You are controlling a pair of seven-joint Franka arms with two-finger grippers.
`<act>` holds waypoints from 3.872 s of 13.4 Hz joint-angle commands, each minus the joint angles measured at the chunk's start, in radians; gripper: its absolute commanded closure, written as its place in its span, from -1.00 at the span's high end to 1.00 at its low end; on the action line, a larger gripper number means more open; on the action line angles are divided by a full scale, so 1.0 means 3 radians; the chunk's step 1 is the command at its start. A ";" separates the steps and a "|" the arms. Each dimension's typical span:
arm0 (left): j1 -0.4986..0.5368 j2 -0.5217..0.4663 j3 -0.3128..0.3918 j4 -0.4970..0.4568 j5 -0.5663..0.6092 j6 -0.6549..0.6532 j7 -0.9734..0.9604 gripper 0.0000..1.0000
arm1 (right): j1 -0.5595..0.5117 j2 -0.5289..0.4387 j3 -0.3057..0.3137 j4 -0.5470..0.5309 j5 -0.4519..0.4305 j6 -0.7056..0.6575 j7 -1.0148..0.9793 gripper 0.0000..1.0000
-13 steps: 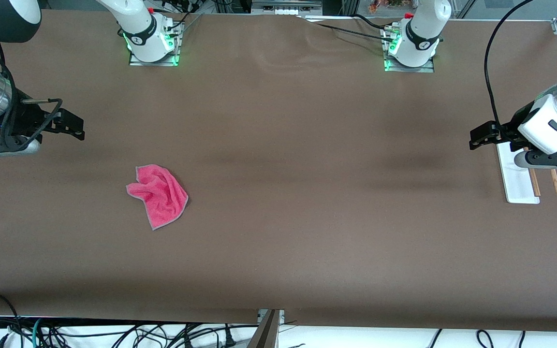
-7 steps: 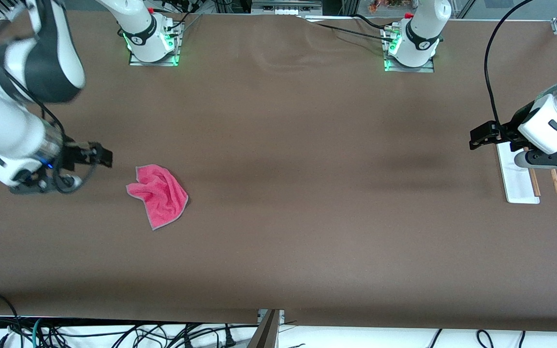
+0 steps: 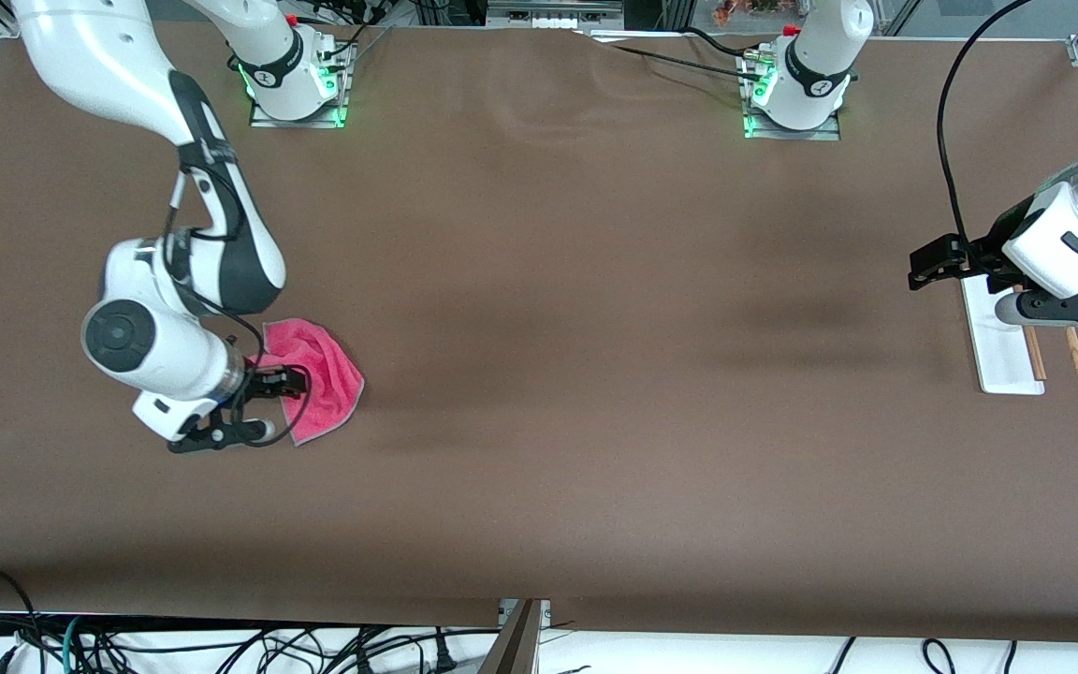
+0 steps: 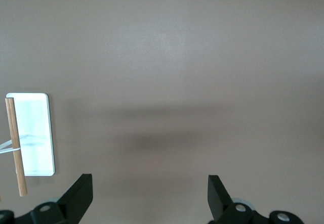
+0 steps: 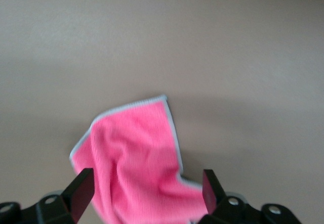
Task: Pass towel and hang on rack
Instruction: 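Lower the right gripper onto the pink towel and close it, then lift the towel with the right gripper while the left gripper moves out, then carry the towel toward the left gripper and grasp its hanging end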
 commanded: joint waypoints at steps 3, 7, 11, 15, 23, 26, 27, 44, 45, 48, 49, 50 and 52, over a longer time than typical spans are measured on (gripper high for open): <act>0.0000 -0.0022 -0.0011 0.0031 -0.0029 -0.0055 -0.0023 1.00 | -0.0047 0.0319 -0.0006 0.0104 -0.0004 0.0366 -0.0028 0.87; -0.0010 -0.0022 -0.0011 0.0031 -0.0024 -0.0055 -0.0023 1.00 | -0.0027 0.0457 -0.0006 0.0063 0.0011 0.0612 0.0008 0.80; -0.0020 -0.0022 -0.0011 0.0031 -0.0024 -0.0055 -0.0023 1.00 | -0.0027 0.0534 -0.0001 0.0012 0.0088 0.0663 0.0008 0.51; -0.0020 -0.0022 -0.0011 0.0031 -0.0024 -0.0055 -0.0023 1.00 | -0.0037 0.0606 -0.0001 0.0011 0.0139 0.0771 0.0003 -0.03; 0.0000 -0.0022 -0.0001 0.0031 -0.0024 -0.0055 -0.0017 1.00 | -0.0017 0.0550 0.0061 0.0129 0.0206 0.0552 0.0069 -1.00; 0.0005 -0.0022 0.0004 0.0031 -0.0024 -0.0055 -0.0017 1.00 | -0.0011 0.0509 0.0148 0.0557 0.0506 -0.0147 0.0176 -1.00; 0.0005 -0.0022 0.0004 0.0031 -0.0024 -0.0060 -0.0017 1.00 | 0.0009 0.0508 0.0148 0.0705 0.0624 -0.0382 0.0263 -1.00; -0.0214 0.0008 -0.0256 0.0046 -0.0396 -0.0080 0.0044 1.00 | 0.0065 0.0411 0.1568 0.1545 0.2358 -0.0662 0.3673 -1.00; -0.0245 0.0039 -0.0318 0.0041 -0.0468 -0.0070 0.0044 1.00 | 0.0060 0.0411 0.1635 0.1545 0.2404 -0.0555 0.3806 -1.00; -0.0281 0.0182 -0.0425 0.0041 -0.0799 0.0067 0.0140 1.00 | 0.0055 0.0411 0.1773 0.1545 0.2669 -0.0263 0.4057 -1.00; -0.0230 0.0233 -0.0426 0.0041 -0.0993 0.0068 0.0379 1.00 | 0.0055 0.0411 0.1779 0.1545 0.2812 -0.0176 0.4139 -1.00; -0.0194 0.0254 -0.0410 0.0036 -0.1233 0.0073 0.0715 1.00 | 0.0065 0.0411 0.1784 0.1545 0.2905 -0.0114 0.4200 -1.00; -0.0036 0.0376 -0.0410 0.0031 -0.1450 0.0068 0.1284 1.00 | 0.0065 0.0411 0.1880 0.1550 0.2962 -0.0007 0.4282 -1.00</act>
